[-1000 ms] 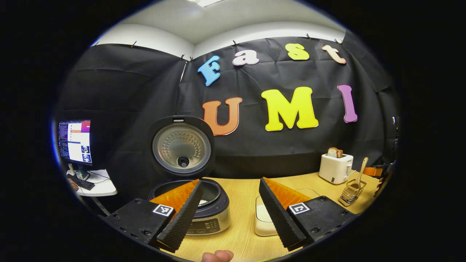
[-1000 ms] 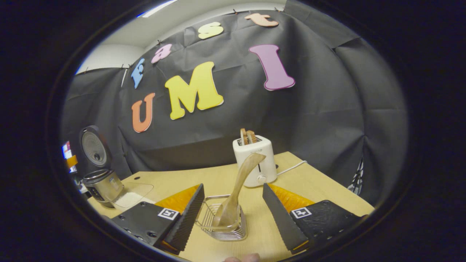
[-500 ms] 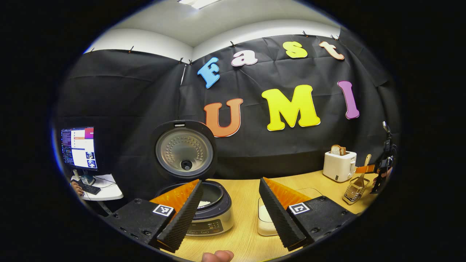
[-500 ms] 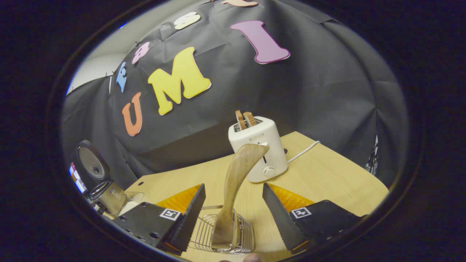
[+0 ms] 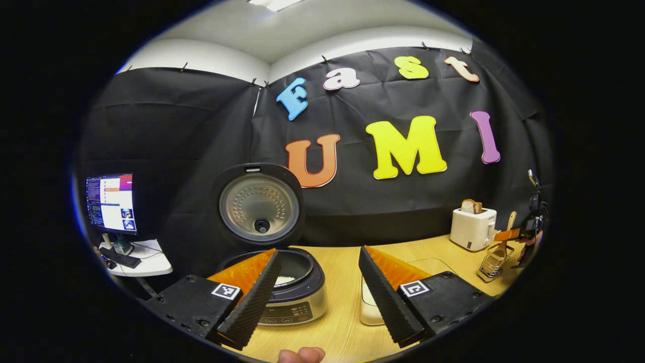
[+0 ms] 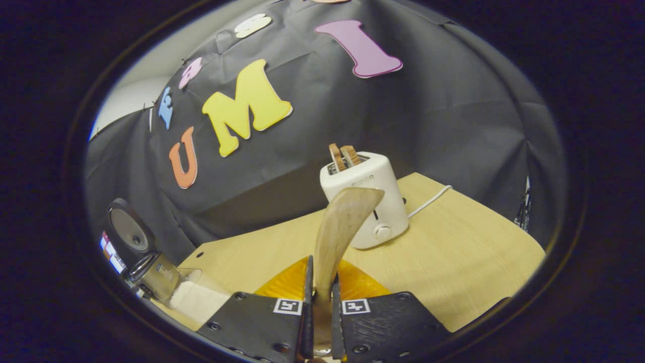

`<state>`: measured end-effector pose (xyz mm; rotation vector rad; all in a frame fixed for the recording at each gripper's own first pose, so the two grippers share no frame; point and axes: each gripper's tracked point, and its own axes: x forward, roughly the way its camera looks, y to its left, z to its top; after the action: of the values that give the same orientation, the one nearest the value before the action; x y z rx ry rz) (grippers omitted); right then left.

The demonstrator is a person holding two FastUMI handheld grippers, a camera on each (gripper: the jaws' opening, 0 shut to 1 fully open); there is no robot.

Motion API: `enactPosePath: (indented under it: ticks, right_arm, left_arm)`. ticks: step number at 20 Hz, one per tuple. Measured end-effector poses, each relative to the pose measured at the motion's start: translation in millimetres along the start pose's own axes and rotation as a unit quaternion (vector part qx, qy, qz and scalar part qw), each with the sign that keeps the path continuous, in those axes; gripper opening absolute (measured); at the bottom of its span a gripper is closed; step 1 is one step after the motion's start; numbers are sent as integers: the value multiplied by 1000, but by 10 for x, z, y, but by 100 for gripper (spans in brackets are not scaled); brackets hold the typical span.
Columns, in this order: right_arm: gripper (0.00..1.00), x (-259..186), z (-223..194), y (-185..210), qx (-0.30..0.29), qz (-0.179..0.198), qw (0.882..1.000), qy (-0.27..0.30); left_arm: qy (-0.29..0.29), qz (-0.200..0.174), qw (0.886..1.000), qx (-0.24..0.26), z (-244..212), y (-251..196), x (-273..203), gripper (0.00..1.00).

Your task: Close the left gripper, press the button to open the rice cooker; take a wooden spoon from the chopstick holder with the right hand, scoop a spoonful of rice and pour it into the rice cooker, then put the wooden spoon back into the chopstick holder.

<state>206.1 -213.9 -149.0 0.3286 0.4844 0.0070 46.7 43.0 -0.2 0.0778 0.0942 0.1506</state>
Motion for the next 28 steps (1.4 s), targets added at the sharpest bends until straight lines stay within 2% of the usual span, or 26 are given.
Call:
enactPosePath:
  ticks: [4,12,17,18,19,24,28]
  right_arm:
    - [0,-90,80,65,-8,-10,1000,-14]
    - [0,-343,450,325,-80,-42,993,-69]
    - [0,-507,710,622,-126,-64,984,-107]
    - [0,-540,732,731,-130,-63,983,-110]
    - [0,-557,749,869,-133,-60,983,-113]
    - [0,-563,702,1738,-145,-8,982,-122]
    - [0,-373,476,2455,-159,37,981,-106]
  left_arm:
    - [-2,-2,1000,-8,-30,43,-13,99]
    - [-4,-11,1000,-24,-126,163,-37,99]
    - [-10,-24,999,-36,-175,262,-38,99]
    - [-9,-28,999,-42,-193,266,-40,95]
    - [-8,-34,998,-44,-208,263,-36,99]
    - [-12,-41,999,-31,-211,390,-57,99]
    - [-16,-26,999,-20,-201,592,-97,99]
